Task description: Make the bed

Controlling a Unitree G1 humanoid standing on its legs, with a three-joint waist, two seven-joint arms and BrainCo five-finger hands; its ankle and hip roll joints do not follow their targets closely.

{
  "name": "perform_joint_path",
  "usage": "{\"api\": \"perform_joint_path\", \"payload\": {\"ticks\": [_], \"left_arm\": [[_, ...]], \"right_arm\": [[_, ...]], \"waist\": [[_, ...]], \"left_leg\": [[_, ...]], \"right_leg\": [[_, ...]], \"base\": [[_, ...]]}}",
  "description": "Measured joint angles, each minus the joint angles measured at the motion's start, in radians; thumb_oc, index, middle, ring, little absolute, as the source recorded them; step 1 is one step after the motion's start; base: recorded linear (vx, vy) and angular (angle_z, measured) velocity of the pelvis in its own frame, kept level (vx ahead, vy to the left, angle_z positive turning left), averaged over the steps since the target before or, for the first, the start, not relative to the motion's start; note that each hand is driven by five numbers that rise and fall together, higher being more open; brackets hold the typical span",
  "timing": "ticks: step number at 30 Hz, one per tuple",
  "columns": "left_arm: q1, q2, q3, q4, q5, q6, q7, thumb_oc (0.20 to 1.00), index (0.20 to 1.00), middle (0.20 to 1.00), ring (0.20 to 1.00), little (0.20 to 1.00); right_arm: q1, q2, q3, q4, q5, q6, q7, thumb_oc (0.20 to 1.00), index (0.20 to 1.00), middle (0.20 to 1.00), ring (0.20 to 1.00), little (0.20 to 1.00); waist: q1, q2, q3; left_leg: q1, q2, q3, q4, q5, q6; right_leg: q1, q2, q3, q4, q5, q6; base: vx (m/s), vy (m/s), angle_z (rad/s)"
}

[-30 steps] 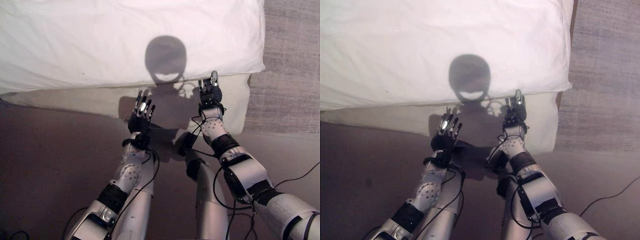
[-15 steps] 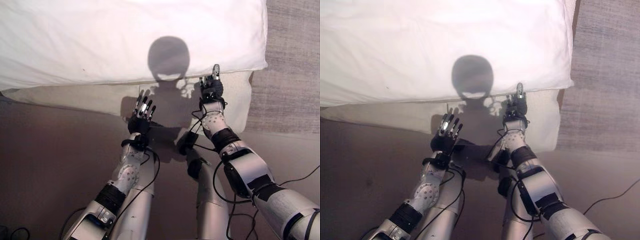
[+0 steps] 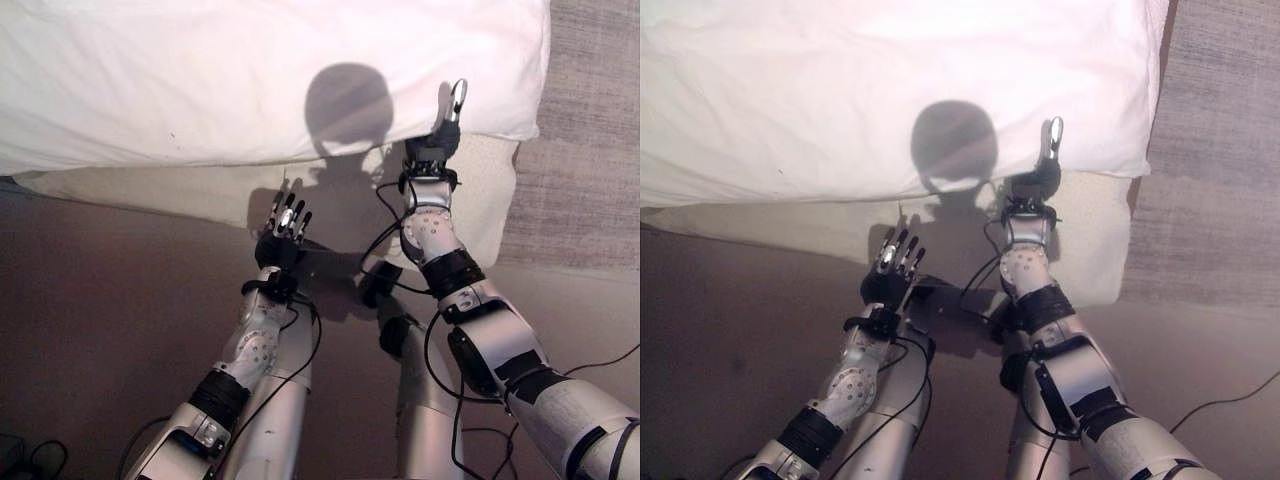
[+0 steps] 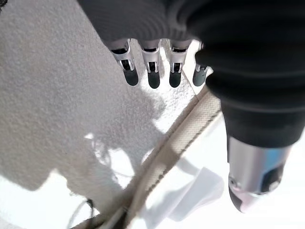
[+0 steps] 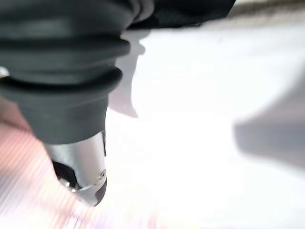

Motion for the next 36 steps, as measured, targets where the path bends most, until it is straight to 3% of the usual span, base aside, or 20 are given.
{"api": "perform_joint_path", "payload": {"ticks": [3, 19, 20, 29, 36], "left_arm": [[0.000, 0.000, -0.001, -0.003, 0.000, 0.000, -0.016, 1.000, 1.000, 1.000, 1.000, 1.000], [-0.072, -0.016, -0.045, -0.004, -0.003, 0.001, -0.038, 1.000, 1.000, 1.000, 1.000, 1.000], [-0.087, -0.025, -0.046, -0.006, -0.003, 0.001, -0.040, 1.000, 1.000, 1.000, 1.000, 1.000], [-0.244, -0.099, -0.077, -0.011, -0.048, -0.021, -0.036, 1.000, 1.000, 1.000, 1.000, 1.000], [-0.301, -0.188, -0.084, -0.010, -0.139, -0.046, -0.029, 1.000, 1.000, 1.000, 1.000, 1.000]], "right_arm": [[-0.018, -0.003, 0.015, -0.005, 0.000, -0.001, 0.040, 1.000, 1.000, 1.000, 1.000, 1.000], [-0.017, -0.006, 0.026, 0.027, 0.000, 0.002, 0.043, 1.000, 1.000, 1.000, 1.000, 1.000], [-0.017, -0.005, 0.028, 0.029, 0.000, 0.003, 0.043, 0.200, 0.200, 0.200, 0.200, 0.200], [-0.022, 0.026, 0.062, 0.065, 0.000, 0.010, 0.040, 0.200, 0.200, 0.200, 0.200, 0.200], [-0.034, 0.027, 0.072, 0.065, 0.000, 0.018, 0.040, 0.200, 0.200, 0.200, 0.200, 0.200]], "waist": [[0.002, 0.000, 0.000], [-0.007, -0.002, -0.001], [-0.012, -0.002, -0.001], [-0.077, -0.004, -0.002], [-0.089, -0.004, -0.002]], "left_leg": [[0.001, -0.001, 0.001, 0.001, 0.000, 0.000], [0.004, -0.001, 0.005, 0.012, 0.000, 0.000], [0.004, -0.001, 0.005, 0.014, -0.001, 0.002], [0.000, 0.001, 0.005, 0.016, -0.004, 0.005], [-0.001, 0.001, 0.007, 0.015, -0.003, 0.004]], "right_leg": [[0.001, -0.001, 0.001, 0.003, -0.002, 0.000], [0.002, -0.001, 0.004, 0.014, -0.001, 0.000], [0.003, -0.002, 0.004, 0.014, -0.002, 0.001], [0.001, 0.004, 0.006, 0.005, 0.003, 0.002], [0.002, 0.005, 0.008, 0.000, 0.008, -0.002]], "base": [[0.00, 0.000, 0.00], [0.00, 0.000, 0.00], [0.00, 0.000, 0.00], [0.00, 0.000, -0.01], [0.00, 0.000, 0.00]]}}
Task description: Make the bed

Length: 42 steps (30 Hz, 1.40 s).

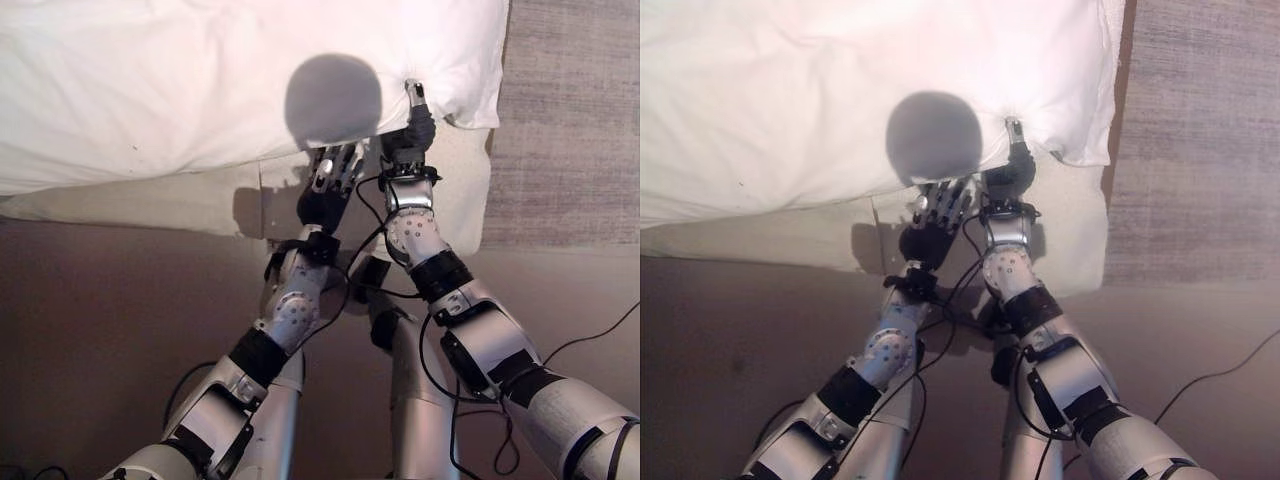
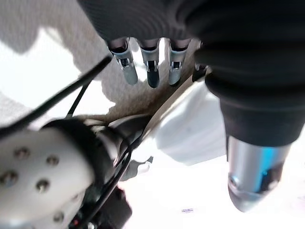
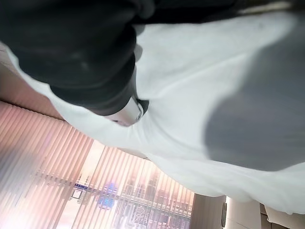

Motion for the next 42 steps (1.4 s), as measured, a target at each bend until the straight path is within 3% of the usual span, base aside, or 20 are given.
{"api": "perform_joint_path", "payload": {"ticks": [5, 27, 37, 42], "left_arm": [[-0.045, -0.025, 0.009, 0.003, -0.041, -0.039, 0.006, 1.000, 1.000, 1.000, 1.000, 1.000], [-0.052, -0.028, 0.047, -0.015, -0.080, -0.086, 0.014, 1.000, 1.000, 1.000, 1.000, 1.000], [0.167, 0.088, -0.001, -0.079, -0.020, 0.012, -0.046, 1.000, 1.000, 1.000, 1.000, 1.000], [0.190, 0.108, -0.001, -0.080, -0.020, 0.026, -0.063, 1.000, 1.000, 1.000, 1.000, 1.000]], "right_arm": [[-0.024, -0.001, 0.039, 0.001, 0.000, 0.004, 0.000, 0.200, 0.200, 0.200, 0.200, 0.200], [-0.023, -0.001, 0.072, 0.000, 0.000, 0.010, 0.002, 0.200, 0.200, 0.200, 0.200, 0.200], [-0.015, -0.006, 0.036, -0.001, 0.000, 0.014, 0.005, 0.200, 0.200, 0.200, 0.200, 0.200], [-0.011, -0.021, 0.022, -0.001, 0.000, 0.014, 0.005, 0.200, 0.200, 0.200, 0.200, 0.200]], "waist": [[-0.022, -0.003, -0.002], [-0.027, -0.011, -0.007], [-0.004, -0.011, -0.007], [0.013, -0.011, -0.007]], "left_leg": [[0.000, 0.005, 0.004, 0.004, -0.002, 0.000], [-0.006, 0.014, -0.002, 0.002, -0.009, -0.001], [-0.004, 0.013, -0.010, 0.002, -0.015, -0.007], [-0.005, 0.011, -0.012, 0.002, -0.015, -0.007]], "right_leg": [[0.002, 0.003, 0.000, 0.001, 0.000, 0.002], [-0.001, 0.015, 0.003, -0.004, -0.010, 0.009], [0.001, 0.015, -0.002, -0.002, -0.015, 0.000], [0.003, 0.013, -0.003, 0.000, -0.017, 0.003]], "base": [[-0.01, -0.003, -0.01], [0.00, -0.001, 0.00], [0.01, 0.003, 0.01], [0.00, 0.003, 0.02]]}}
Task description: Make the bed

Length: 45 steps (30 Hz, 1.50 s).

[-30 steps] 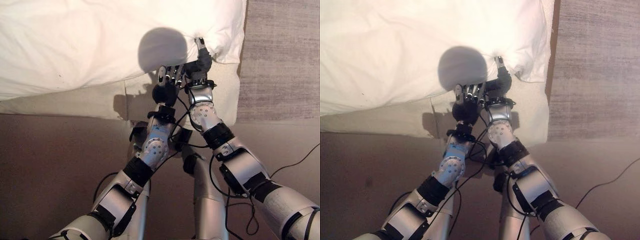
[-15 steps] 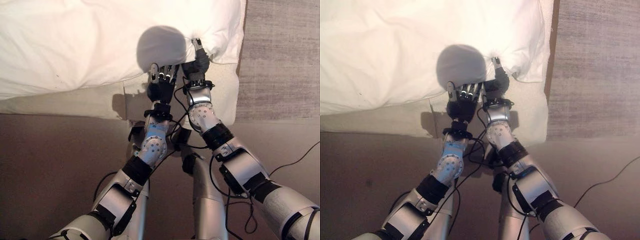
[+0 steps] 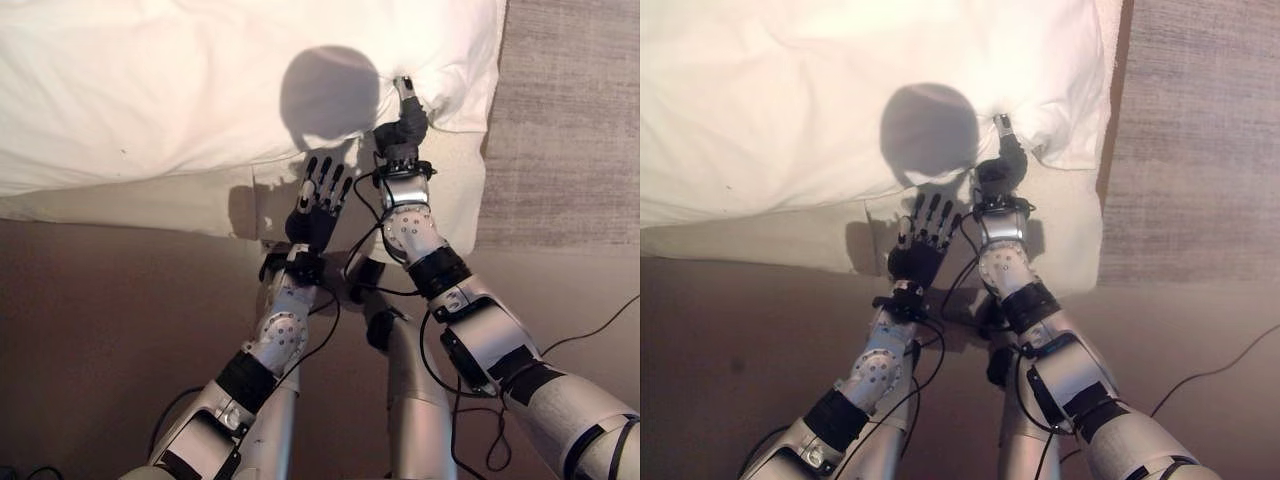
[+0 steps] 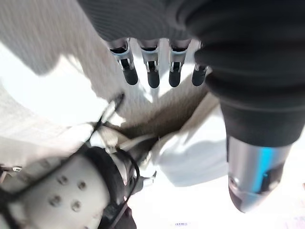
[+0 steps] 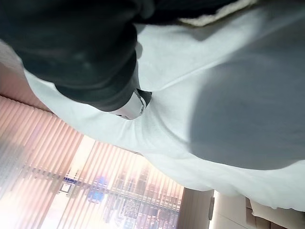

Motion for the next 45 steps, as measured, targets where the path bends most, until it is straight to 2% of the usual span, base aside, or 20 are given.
{"api": "perform_joint_path", "payload": {"ticks": [10, 17, 34, 45], "left_arm": [[-0.040, -0.001, 0.004, -0.034, 0.001, -0.005, -0.005, 1.000, 1.000, 1.000, 1.000, 1.000], [-0.096, -0.004, 0.011, -0.034, 0.000, -0.045, 0.019, 1.000, 1.000, 1.000, 1.000, 1.000], [-0.137, -0.061, 0.050, -0.006, -0.001, -0.090, 0.068, 1.000, 1.000, 1.000, 1.000, 1.000], [-0.136, -0.098, 0.046, 0.056, -0.015, -0.068, 0.062, 1.000, 1.000, 1.000, 1.000, 1.000]], "right_arm": [[0.010, 0.004, -0.016, 0.000, 0.000, 0.000, 0.000, 0.200, 0.200, 0.200, 0.200, 0.200], [0.010, 0.007, -0.014, 0.000, 0.000, 0.000, -0.001, 0.200, 0.200, 0.200, 0.200, 0.200], [0.005, 0.022, 0.011, 0.003, -0.005, 0.016, -0.005, 0.200, 0.200, 0.200, 0.200, 0.200], [0.001, 0.033, 0.014, 0.005, -0.022, 0.024, -0.006, 0.200, 0.200, 0.200, 0.200, 0.200]], "waist": [[0.005, 0.000, 0.000], [0.000, 0.000, 0.000], [-0.026, 0.000, 0.000], [-0.032, 0.000, 0.000]], "left_leg": [[-0.004, -0.009, -0.012, 0.004, 0.001, 0.000], [-0.004, -0.008, -0.010, 0.008, 0.001, 0.000], [-0.004, -0.001, 0.002, 0.011, 0.001, 0.001], [-0.003, 0.004, 0.007, 0.014, -0.001, 0.000]], "right_leg": [[0.000, -0.004, -0.004, 0.001, 0.002, -0.002], [0.000, -0.004, -0.003, 0.003, 0.002, -0.002], [-0.001, -0.001, 0.003, 0.006, 0.004, -0.003], [-0.002, 0.004, 0.006, 0.006, 0.005, -0.005]], "base": [[0.00, 0.001, 0.00], [0.00, 0.000, 0.00], [0.00, 0.002, 0.00], [0.01, -0.002, -0.01]]}}
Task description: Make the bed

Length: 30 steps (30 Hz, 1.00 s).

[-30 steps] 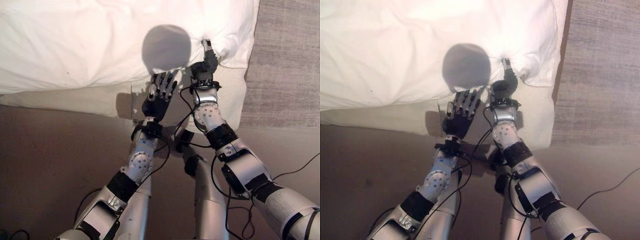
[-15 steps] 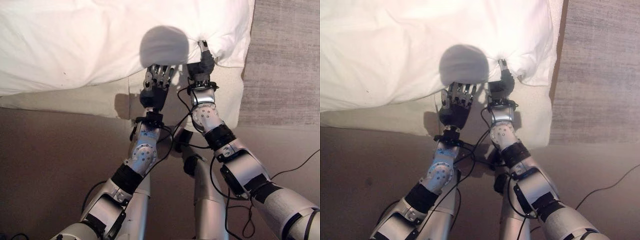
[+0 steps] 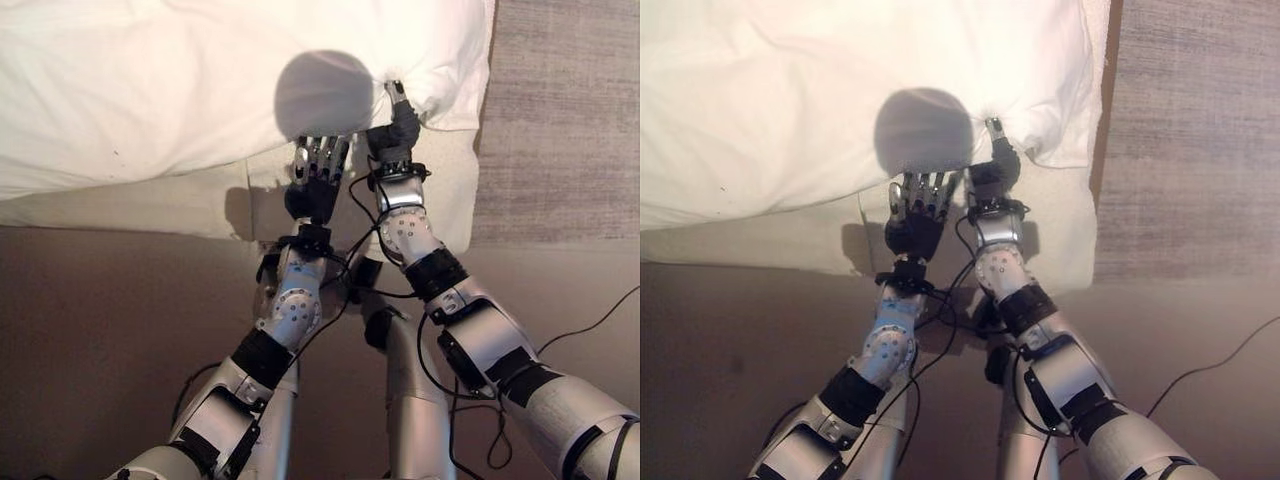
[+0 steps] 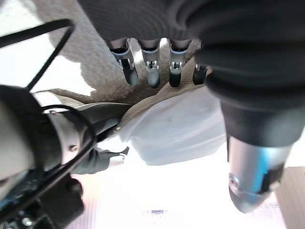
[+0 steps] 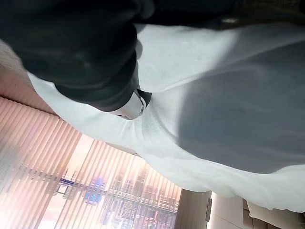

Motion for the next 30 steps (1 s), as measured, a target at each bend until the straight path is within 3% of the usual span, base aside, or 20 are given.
{"api": "perform_joint_path", "payload": {"ticks": [17, 30], "left_arm": [[0.015, 0.000, -0.006, 0.066, -0.045, 0.023, -0.009, 1.000, 1.000, 1.000, 1.000, 1.000], [-0.041, 0.001, 0.005, 0.020, -0.025, -0.021, 0.005, 1.000, 1.000, 1.000, 1.000, 1.000]], "right_arm": [[-0.001, 0.017, 0.001, 0.000, 0.000, -0.001, -0.019, 0.200, 0.200, 0.200, 0.200, 0.200], [0.001, 0.013, 0.002, 0.000, 0.000, -0.002, -0.019, 0.200, 0.200, 0.200, 0.200, 0.200]], "waist": [[-0.002, 0.000, 0.000], [-0.004, 0.000, 0.000]], "left_leg": [[0.002, 0.000, 0.003, 0.008, 0.000, 0.000], [0.002, 0.001, 0.003, 0.006, 0.000, 0.000]], "right_leg": [[0.003, 0.001, 0.004, 0.001, 0.003, 0.001], [0.003, 0.002, 0.004, 0.000, 0.003, 0.001]], "base": [[0.00, 0.000, 0.00], [0.00, 0.000, 0.00]]}}
